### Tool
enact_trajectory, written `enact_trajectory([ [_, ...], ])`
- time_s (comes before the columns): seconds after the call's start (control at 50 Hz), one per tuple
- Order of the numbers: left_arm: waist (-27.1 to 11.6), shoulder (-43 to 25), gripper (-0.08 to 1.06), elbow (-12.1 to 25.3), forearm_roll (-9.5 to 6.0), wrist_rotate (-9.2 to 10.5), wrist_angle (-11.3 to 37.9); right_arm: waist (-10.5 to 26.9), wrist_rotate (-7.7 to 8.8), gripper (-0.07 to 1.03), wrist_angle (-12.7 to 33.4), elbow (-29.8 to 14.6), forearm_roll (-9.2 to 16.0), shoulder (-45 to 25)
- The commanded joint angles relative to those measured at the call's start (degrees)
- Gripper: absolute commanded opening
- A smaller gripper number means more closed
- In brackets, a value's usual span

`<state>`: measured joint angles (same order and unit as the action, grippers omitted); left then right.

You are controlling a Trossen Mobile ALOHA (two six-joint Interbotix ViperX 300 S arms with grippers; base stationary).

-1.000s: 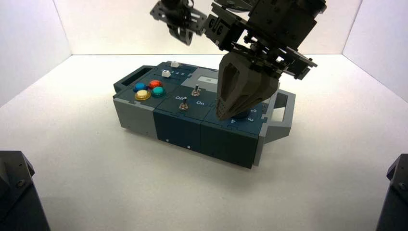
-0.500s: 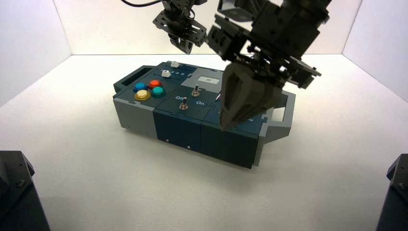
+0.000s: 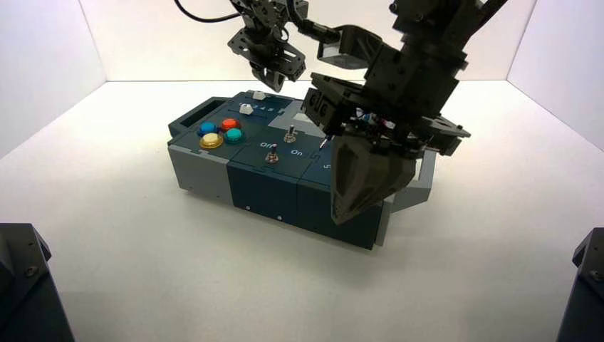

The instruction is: Rotate the box counterclockwise.

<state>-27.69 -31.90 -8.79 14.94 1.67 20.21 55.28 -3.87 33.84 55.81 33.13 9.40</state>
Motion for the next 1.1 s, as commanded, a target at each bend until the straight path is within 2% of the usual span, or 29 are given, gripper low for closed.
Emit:
enact_trajectory([
  [0.02,0.09,1.49,-0.03,1.23,0.00,-0.44,0.44,0.44,0.00,-0.02,-0.18,-1.23,0.26,-0.09],
  [0.3,0.09,1.76,-0.03,0.53,0.09,-1.23,1.49,0.44,0.09,-0.02,-2.11,-0.70,0.26,-0.88],
  [0.72,0.09,2.02,-0.03,-0.18,0.09,-2.72,1.85,0.26,0.09,-0.02,-5.62,-0.79,-0.09,-7.73],
  [1.1,0.09,2.20,-0.03,-1.05,0.09,-2.72,1.93,-1.14,0.00,-0.02,-8.88,-0.62,-0.26,-9.32],
])
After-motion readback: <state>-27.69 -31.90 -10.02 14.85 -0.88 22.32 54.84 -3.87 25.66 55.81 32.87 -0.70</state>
